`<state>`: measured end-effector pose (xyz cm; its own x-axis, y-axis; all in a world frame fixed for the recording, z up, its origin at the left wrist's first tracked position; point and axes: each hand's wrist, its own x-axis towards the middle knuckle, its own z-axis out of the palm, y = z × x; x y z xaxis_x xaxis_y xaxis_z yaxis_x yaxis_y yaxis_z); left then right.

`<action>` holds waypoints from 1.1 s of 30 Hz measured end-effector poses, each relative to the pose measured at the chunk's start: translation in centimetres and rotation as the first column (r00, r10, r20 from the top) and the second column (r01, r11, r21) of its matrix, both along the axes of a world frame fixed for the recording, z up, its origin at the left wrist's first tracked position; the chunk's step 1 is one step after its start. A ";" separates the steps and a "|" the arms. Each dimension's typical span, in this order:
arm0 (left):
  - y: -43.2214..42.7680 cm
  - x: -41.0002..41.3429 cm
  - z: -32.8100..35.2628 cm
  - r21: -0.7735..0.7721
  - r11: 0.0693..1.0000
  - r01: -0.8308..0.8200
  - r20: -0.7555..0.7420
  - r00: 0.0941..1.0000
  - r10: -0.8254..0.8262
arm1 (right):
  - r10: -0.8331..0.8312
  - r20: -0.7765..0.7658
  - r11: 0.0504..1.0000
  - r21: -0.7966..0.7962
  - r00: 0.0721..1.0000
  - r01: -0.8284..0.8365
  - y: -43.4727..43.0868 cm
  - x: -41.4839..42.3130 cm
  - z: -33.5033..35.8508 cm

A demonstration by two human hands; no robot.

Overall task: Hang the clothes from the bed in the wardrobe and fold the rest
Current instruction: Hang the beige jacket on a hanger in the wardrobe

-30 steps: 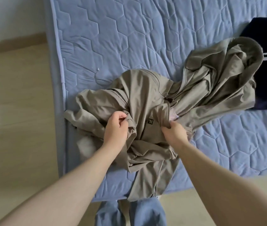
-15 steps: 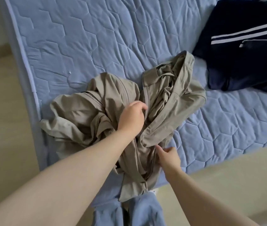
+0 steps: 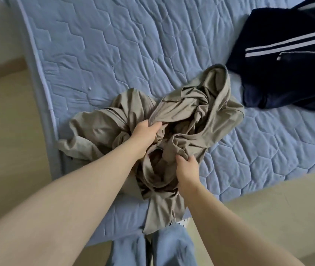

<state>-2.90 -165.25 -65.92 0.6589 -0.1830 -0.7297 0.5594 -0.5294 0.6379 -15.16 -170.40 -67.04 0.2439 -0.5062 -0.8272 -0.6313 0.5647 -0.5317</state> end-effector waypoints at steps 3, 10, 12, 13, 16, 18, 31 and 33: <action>0.6 2.3 5.4 -0.118 0.970 -0.215 -0.028 0.977 0.213 | -0.133 0.122 0.988 0.092 0.983 0.123 -0.8 3.9 4.9; 4.8 6.6 23.5 -0.236 0.943 -0.233 0.020 0.970 0.244 | 0.014 0.535 0.985 0.135 0.845 -0.103 0.4 11.0 23.1; 6.4 7.3 28.0 -0.282 0.922 -0.267 0.043 0.956 0.290 | 0.110 0.558 0.985 0.050 0.822 -0.166 1.1 12.2 27.6; 7.7 7.7 30.9 -0.314 0.899 -0.304 0.061 0.939 0.339 | 0.171 0.565 0.979 -0.007 0.807 -0.203 1.8 12.9 30.6; 11.4 8.4 38.7 -0.405 0.842 -0.355 0.102 0.898 0.428 | 0.300 0.608 0.951 -0.125 0.735 -0.284 4.2 14.5 38.3; 14.0 8.7 43.7 -0.453 0.819 -0.352 0.182 0.863 0.471 | 0.350 0.651 0.934 -0.189 0.674 -0.304 6.0 15.4 43.4; 34.4 0.4 65.0 -0.783 0.486 -0.389 0.310 0.433 0.846 | 0.521 0.847 0.739 -0.388 0.102 -0.550 24.9 16.4 64.7; 38.6 -1.5 65.7 -0.814 0.354 -0.460 0.184 0.373 0.909 | 0.527 0.849 0.681 -0.394 0.039 -0.617 28.9 15.7 65.8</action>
